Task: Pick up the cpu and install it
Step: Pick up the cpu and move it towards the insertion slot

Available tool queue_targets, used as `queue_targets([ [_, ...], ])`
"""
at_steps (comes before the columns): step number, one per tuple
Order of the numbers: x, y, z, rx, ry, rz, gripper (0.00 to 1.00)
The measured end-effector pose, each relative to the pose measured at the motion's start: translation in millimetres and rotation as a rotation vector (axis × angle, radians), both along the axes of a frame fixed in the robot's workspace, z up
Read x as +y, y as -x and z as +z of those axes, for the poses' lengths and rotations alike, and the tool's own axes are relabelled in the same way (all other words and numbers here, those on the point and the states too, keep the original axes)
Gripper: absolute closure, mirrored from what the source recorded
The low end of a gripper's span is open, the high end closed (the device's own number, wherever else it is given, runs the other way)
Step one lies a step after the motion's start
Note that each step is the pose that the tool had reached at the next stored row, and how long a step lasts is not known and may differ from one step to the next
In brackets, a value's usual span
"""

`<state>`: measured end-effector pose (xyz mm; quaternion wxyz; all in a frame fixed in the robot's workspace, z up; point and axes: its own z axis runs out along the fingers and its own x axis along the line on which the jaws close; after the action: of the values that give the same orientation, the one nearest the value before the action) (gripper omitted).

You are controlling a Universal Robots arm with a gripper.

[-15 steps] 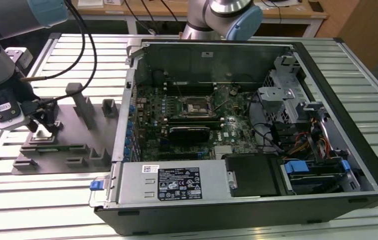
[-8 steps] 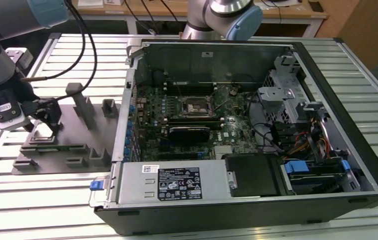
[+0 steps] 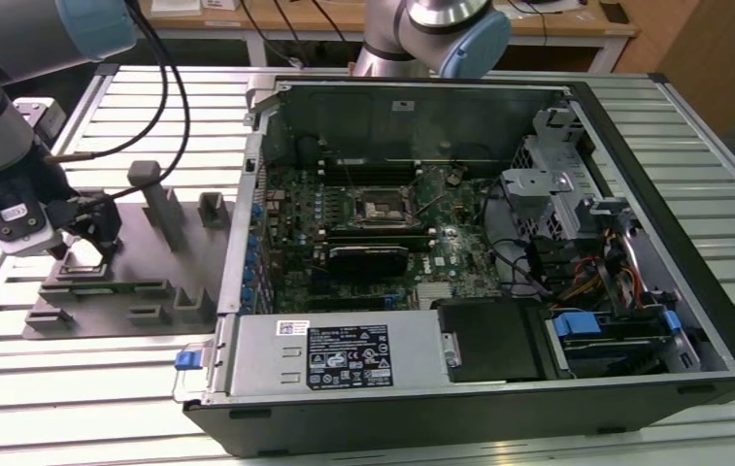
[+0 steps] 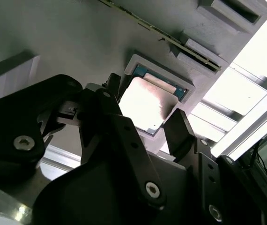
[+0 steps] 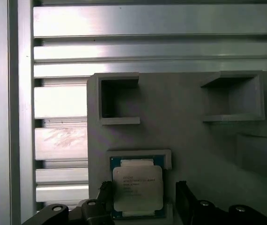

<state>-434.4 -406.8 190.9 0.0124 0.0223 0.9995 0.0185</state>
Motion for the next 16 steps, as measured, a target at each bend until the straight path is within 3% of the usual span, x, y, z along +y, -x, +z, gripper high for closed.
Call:
queue_targets([
  [16,2.2,1.9,-7.9,0.0000,0.0000,0.017,0.35],
])
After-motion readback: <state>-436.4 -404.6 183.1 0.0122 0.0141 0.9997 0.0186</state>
